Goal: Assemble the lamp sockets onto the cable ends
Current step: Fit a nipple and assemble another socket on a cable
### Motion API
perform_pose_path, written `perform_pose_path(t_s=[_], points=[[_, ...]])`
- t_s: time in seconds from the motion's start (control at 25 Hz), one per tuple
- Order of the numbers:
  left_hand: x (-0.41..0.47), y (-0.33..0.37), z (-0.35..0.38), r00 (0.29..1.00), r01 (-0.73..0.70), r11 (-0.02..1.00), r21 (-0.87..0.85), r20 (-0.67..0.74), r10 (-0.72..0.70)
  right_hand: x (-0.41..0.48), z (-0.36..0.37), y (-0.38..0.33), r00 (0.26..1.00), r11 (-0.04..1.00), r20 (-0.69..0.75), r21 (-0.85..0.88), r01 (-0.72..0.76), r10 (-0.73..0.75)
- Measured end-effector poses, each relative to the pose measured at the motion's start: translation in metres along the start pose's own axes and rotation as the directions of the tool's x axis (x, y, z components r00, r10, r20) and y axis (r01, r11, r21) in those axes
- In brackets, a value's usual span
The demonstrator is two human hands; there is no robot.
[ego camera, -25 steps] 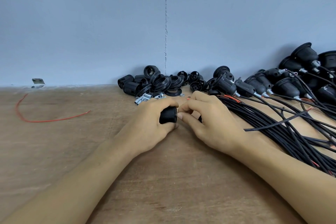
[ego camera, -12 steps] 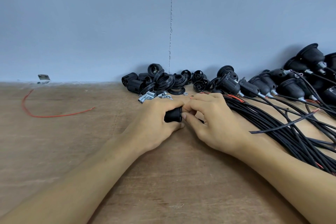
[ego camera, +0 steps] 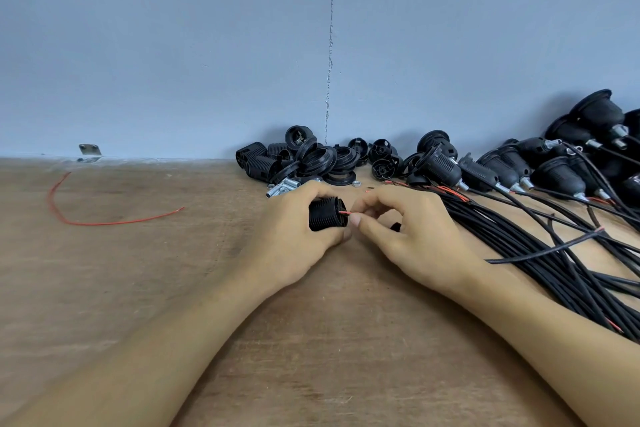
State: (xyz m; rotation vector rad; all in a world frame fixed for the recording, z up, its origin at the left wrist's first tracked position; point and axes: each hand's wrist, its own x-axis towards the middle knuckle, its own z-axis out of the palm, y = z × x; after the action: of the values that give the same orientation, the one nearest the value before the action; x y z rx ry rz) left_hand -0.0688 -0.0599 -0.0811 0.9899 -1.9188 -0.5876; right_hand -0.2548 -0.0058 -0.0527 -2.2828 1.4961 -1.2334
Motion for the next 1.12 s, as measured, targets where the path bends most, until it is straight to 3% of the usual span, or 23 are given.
perform_pose_path(t_s=[0.44,0.72,1.12], points=[[-0.001,0.01,-0.002,0.998,0.016,0.999,0.039,0.065,-0.019,-0.001,0.005,-0.005,0.999,0.999,-0.044,-0.045,0.005,-0.007],[-0.004,0.021,0.002,0.987,0.134,0.985,-0.105,0.098,-0.124,-0.001,0.007,-0.005,0.994,0.998,-0.092,0.038,-0.047,0.05],[-0.004,0.021,0.003,0.987,0.103,0.983,-0.155,0.139,-0.081,-0.001,0.008,-0.01,0.995,0.998,-0.081,0.026,-0.049,0.051]])
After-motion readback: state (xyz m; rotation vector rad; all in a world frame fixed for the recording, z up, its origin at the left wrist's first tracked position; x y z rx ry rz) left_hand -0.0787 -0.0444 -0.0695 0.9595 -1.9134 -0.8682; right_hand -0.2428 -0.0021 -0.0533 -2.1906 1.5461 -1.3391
